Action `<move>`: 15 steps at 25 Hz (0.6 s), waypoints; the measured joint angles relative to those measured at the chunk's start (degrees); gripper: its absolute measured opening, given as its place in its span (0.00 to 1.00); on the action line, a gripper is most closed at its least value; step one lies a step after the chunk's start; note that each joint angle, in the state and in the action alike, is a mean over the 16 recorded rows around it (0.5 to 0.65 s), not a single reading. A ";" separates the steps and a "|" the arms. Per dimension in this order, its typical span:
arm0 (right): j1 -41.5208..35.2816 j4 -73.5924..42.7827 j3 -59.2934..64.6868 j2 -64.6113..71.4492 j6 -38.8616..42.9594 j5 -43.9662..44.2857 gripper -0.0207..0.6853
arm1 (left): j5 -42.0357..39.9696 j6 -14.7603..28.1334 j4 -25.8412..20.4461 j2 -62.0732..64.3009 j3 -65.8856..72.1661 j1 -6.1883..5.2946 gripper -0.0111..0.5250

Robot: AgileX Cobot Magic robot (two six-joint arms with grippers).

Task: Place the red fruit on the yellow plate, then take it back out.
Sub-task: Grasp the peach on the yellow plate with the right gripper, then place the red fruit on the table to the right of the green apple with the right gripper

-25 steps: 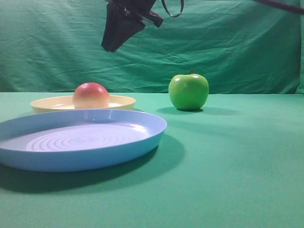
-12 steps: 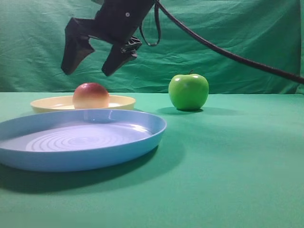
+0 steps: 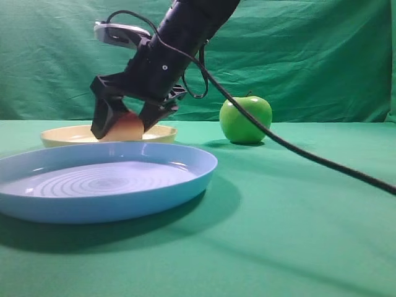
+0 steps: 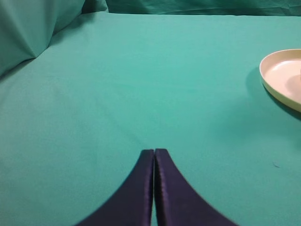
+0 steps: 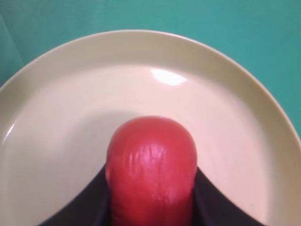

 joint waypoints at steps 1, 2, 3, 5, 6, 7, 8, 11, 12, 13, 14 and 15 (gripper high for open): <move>-0.11 -0.28 -0.30 -0.66 0.45 0.98 0.40 | 0.00 0.00 0.00 0.00 0.00 0.00 0.02; -0.25 -0.61 -0.61 -1.41 0.97 2.01 0.37 | 0.00 0.00 0.00 0.00 0.00 0.00 0.02; -0.42 -1.00 -0.91 -2.30 1.58 3.09 0.35 | 0.00 0.00 0.00 0.00 0.00 0.00 0.02; -0.88 -1.95 -1.54 -4.45 3.14 5.45 0.32 | 0.00 0.00 0.00 0.00 0.00 0.00 0.02; -1.17 -2.52 -1.85 -5.68 4.08 6.76 0.31 | 0.00 0.00 0.00 0.00 0.00 0.00 0.02; -1.50 -3.17 -2.17 -7.01 5.15 8.12 0.30 | 0.00 0.00 0.00 0.00 0.00 0.00 0.02; -1.86 -3.87 -2.48 -8.42 6.32 9.52 0.30 | 0.00 0.00 0.00 0.00 0.00 0.00 0.02; -3.19 -6.32 -3.26 -13.07 10.37 13.87 0.30 | 0.00 0.00 0.00 0.00 0.00 0.00 0.02; -3.71 -7.23 -3.43 -14.73 11.89 15.31 0.29 | 0.00 0.00 0.00 0.00 0.00 0.00 0.02; -4.27 -8.20 -3.56 -16.41 13.44 16.73 0.30 | 0.00 0.00 0.00 0.00 0.00 0.00 0.02; -4.87 -9.19 -3.64 -18.11 14.95 18.11 0.30 | 0.00 0.00 0.00 0.00 0.00 0.00 0.02; -5.48 -10.19 -3.65 -19.84 16.44 19.45 0.30 | 0.00 0.00 0.00 0.00 0.00 0.00 0.02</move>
